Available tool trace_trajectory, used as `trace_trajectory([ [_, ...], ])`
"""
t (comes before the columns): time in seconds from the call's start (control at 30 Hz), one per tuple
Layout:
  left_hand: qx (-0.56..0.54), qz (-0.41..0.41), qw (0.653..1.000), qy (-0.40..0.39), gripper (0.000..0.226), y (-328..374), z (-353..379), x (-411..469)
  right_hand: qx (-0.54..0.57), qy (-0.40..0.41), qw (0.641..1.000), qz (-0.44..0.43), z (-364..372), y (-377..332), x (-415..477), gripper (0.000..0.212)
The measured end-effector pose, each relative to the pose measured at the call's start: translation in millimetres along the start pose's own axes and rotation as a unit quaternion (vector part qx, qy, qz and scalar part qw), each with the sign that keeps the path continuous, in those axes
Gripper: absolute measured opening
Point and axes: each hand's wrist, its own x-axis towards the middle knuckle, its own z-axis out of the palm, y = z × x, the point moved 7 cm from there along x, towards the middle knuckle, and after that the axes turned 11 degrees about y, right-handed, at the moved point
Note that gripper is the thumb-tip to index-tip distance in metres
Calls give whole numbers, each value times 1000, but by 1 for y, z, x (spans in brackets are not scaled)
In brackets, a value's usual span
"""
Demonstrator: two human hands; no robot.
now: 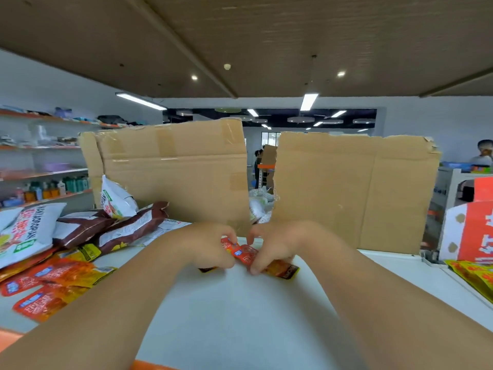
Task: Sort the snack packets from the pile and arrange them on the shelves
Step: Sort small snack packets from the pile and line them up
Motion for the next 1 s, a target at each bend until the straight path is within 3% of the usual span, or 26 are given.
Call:
trace_trajectory([
  [0.33, -20, 63, 998, 23, 65, 10, 3, -6, -62, 10, 997, 42, -8, 7, -20, 53],
  [0.43, -41, 102, 994, 26, 54, 16, 2, -10, 46, 57, 996, 59, -26, 12, -28, 43],
  [0.5, -83, 126, 988, 40, 38, 24, -6, -14, 117, 111, 983, 87, -38, 16, -37, 48],
  [0.57, -122, 147, 980, 52, 37, 33, -14, -19, 153, 163, 969, 109, -44, 15, -51, 50],
  [0.7, -160, 201, 965, 62, 43, 59, -16, -36, 146, 251, 948, 127, -46, 11, -87, 40],
  [0.8, -170, 229, 955, 87, 32, 75, -21, -45, 137, 276, 937, 165, -51, 22, -116, 34],
  [1.0, -183, 295, 926, 150, 34, 112, -44, -62, 129, 319, 913, 218, -69, 42, -184, 27],
])
